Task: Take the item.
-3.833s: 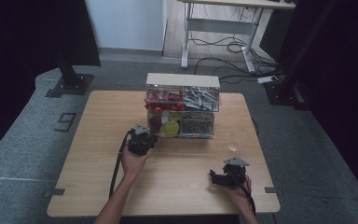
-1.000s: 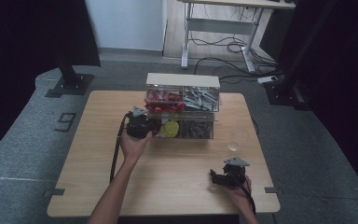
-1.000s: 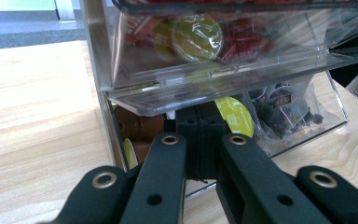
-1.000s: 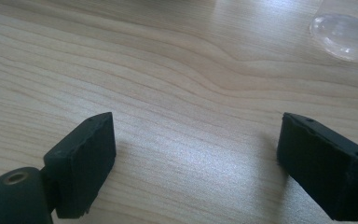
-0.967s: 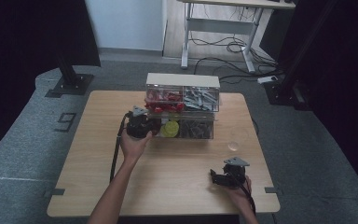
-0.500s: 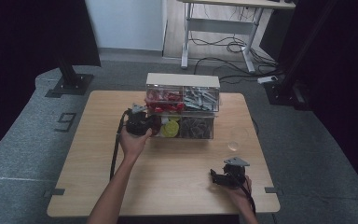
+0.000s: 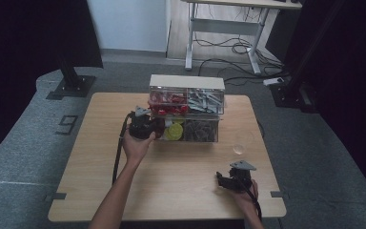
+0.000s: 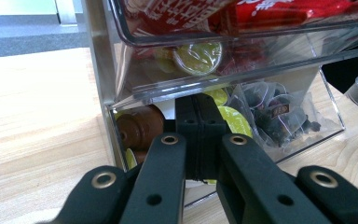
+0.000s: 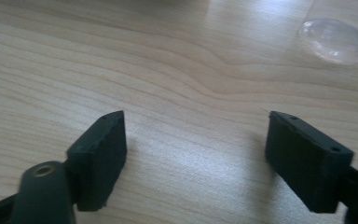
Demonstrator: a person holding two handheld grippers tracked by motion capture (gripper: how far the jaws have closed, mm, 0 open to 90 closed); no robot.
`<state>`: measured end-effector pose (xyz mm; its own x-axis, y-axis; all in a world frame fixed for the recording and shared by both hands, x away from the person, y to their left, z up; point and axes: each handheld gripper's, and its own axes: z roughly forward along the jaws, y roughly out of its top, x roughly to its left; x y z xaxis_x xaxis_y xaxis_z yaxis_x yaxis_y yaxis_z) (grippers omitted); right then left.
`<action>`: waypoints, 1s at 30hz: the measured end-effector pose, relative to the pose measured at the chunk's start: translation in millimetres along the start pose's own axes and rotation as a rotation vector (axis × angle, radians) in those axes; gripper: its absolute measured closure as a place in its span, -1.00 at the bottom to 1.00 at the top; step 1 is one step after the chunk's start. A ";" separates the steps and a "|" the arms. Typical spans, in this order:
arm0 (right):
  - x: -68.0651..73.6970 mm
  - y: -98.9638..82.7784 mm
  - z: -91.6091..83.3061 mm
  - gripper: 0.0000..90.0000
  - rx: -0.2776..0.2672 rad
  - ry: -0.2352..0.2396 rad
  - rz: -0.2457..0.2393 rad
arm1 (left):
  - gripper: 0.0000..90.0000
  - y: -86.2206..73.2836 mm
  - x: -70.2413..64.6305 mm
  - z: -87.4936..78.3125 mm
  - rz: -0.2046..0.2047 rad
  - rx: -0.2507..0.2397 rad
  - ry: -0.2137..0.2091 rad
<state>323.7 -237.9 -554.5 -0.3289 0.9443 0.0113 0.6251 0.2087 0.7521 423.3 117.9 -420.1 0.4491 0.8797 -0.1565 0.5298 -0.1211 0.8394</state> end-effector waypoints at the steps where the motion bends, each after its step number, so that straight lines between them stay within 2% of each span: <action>1: -0.3 -0.1 -0.4 -0.48 -0.004 -0.005 0.000 | 1.00 -0.2 -0.1 0.5 0.000 0.000 -0.002; 7: -3.5 3.1 -9.5 -0.36 -0.081 -0.009 0.013 | 1.00 -0.7 -0.8 3.2 0.001 -0.002 -0.005; 13: -3.5 9.9 -20.8 -0.29 -0.148 0.029 0.032 | 1.00 -1.0 -1.5 4.9 0.003 0.000 -0.007; 24: 5.4 24.1 -29.6 -0.20 -0.200 0.080 0.037 | 1.00 -1.2 1.2 7.9 0.004 0.002 -0.022; 30: 11.3 35.9 -27.9 -0.16 -0.211 0.102 0.018 | 1.00 -0.3 1.6 5.6 0.012 0.006 -0.016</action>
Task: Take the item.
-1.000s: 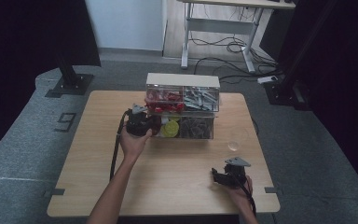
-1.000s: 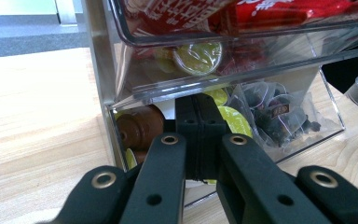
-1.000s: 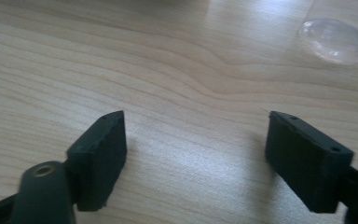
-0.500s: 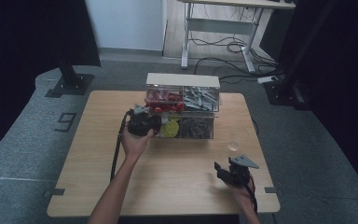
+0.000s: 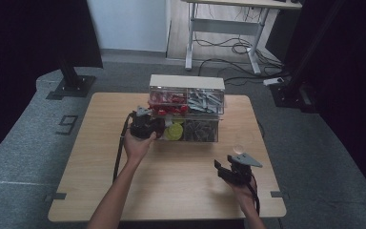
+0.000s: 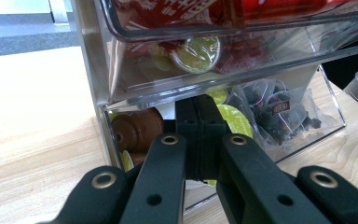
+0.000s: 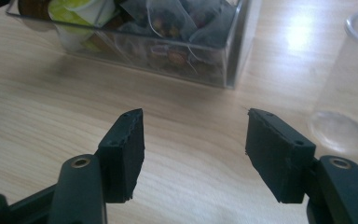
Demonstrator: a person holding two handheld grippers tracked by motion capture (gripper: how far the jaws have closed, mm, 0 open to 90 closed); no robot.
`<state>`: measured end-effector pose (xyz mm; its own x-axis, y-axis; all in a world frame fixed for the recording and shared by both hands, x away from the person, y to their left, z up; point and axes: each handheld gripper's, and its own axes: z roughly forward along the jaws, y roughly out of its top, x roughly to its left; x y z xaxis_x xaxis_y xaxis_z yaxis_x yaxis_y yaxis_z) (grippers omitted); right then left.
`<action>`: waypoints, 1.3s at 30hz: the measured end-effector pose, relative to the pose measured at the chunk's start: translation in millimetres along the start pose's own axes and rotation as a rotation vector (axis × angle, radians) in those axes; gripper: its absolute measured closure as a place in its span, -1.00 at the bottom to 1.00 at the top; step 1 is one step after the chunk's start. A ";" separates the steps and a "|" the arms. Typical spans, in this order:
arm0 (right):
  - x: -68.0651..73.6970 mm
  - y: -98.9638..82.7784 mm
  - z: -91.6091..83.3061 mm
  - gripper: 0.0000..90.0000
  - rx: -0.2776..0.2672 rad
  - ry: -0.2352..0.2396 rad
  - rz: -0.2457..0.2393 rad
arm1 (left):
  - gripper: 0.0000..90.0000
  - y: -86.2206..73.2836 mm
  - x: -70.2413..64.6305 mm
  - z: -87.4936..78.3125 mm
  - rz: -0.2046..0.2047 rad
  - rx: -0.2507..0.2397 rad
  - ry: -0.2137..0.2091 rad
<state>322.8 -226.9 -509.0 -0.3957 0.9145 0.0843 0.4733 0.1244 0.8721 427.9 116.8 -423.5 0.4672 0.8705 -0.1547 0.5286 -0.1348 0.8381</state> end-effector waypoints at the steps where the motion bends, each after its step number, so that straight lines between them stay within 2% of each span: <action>1: 0.7 2.8 0.9 -0.16 -0.004 0.004 -0.005 | 1.00 0.3 0.0 -0.6 0.001 0.003 0.000; 10: 3.7 18.5 5.7 -0.13 -0.011 0.031 0.002 | 1.00 3.4 -2.6 -0.9 0.016 0.014 -0.004; 27: 5.0 34.2 22.3 -0.02 -0.010 0.068 0.014 | 1.00 3.6 -4.9 3.4 0.006 0.015 -0.015; 39: 12.4 42.5 34.2 0.07 0.003 0.108 -0.012 | 1.00 3.3 -4.7 4.3 0.001 0.015 -0.019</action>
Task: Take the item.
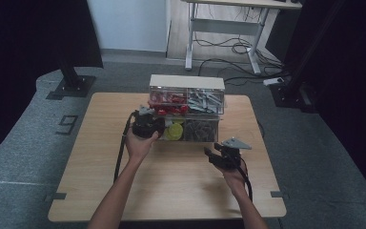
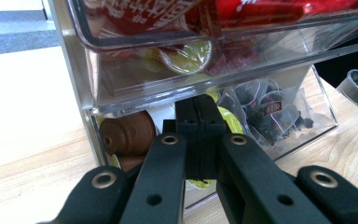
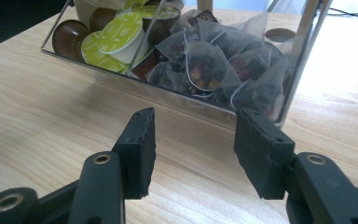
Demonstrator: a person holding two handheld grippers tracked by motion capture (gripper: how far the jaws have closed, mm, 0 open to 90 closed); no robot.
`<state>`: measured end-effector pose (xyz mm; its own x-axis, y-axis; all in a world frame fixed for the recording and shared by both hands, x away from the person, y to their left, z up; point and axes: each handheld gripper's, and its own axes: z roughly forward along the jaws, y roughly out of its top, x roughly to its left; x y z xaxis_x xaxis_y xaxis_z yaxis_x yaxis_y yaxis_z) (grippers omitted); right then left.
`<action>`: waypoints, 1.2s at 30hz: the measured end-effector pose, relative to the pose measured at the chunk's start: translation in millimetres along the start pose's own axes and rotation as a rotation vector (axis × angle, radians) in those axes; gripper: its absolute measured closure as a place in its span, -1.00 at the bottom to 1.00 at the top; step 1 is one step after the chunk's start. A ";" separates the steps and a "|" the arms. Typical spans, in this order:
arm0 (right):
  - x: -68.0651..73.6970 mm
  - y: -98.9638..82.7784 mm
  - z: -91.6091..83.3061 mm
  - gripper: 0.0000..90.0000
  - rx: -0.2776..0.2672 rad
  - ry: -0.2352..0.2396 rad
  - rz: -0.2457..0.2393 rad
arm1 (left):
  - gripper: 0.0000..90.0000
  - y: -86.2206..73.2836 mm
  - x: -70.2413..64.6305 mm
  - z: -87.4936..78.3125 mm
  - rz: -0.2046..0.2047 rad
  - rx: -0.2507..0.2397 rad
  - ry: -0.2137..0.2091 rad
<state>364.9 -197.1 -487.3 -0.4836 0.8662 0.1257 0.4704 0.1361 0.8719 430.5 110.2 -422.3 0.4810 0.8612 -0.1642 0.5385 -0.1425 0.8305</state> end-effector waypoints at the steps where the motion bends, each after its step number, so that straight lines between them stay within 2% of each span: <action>1: 0.7 1.2 1.0 0.08 0.003 0.002 -0.003 | 1.00 -0.1 -0.1 0.1 0.002 0.000 0.001; 11: 6.1 10.0 12.4 0.10 0.014 0.007 -0.030 | 1.00 0.2 -0.2 0.3 0.002 0.003 0.003; 36: 15.2 18.4 26.7 0.12 0.014 0.024 -0.030 | 1.00 0.9 -2.3 -0.4 0.013 0.002 0.010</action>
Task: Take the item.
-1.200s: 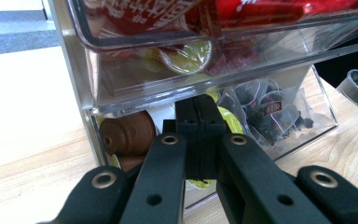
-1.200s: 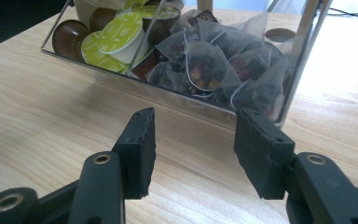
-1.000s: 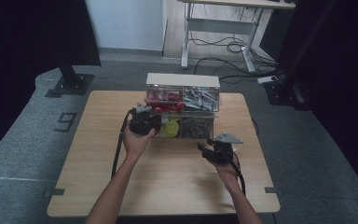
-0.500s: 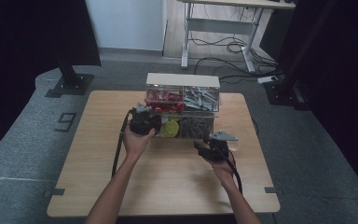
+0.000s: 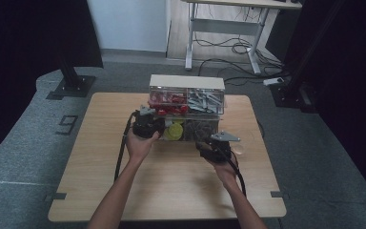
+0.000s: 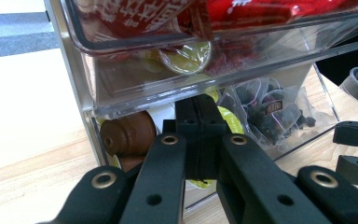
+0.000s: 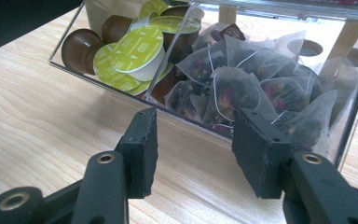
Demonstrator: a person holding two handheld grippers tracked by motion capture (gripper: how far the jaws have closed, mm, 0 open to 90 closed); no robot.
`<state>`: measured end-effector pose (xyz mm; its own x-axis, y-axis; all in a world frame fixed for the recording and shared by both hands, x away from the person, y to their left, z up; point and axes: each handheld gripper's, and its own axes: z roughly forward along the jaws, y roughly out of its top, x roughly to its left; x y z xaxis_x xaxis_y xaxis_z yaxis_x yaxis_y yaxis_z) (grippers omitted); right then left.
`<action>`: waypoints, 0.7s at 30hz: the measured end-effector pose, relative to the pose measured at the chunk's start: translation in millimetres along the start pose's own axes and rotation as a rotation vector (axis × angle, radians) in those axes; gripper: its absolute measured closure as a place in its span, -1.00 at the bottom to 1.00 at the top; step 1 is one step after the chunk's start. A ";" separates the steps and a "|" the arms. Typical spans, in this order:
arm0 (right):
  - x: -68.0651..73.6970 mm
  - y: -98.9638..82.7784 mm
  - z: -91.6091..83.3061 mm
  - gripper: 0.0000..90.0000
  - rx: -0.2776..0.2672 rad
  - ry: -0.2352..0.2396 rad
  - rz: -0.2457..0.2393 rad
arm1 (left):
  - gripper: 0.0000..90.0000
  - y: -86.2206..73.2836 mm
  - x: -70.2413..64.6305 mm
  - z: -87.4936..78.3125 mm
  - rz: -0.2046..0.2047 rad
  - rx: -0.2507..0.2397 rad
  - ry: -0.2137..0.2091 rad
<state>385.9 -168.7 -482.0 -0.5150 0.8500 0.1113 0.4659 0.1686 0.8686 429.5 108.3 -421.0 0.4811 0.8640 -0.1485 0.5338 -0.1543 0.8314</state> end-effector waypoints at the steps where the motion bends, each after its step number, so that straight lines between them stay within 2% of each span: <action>1: 0.2 0.5 0.3 0.12 -0.001 0.001 -0.001 | 1.00 0.1 0.0 0.0 0.001 0.000 0.000; 21: -2.6 11.7 7.8 0.19 -0.015 -0.008 0.000 | 1.00 -0.3 -1.1 0.1 0.000 -0.005 -0.004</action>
<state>398.4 -165.0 -475.9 -0.5094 0.8538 0.1072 0.4547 0.1612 0.8759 428.8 107.3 -421.2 0.4841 0.8619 -0.1507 0.5306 -0.1522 0.8338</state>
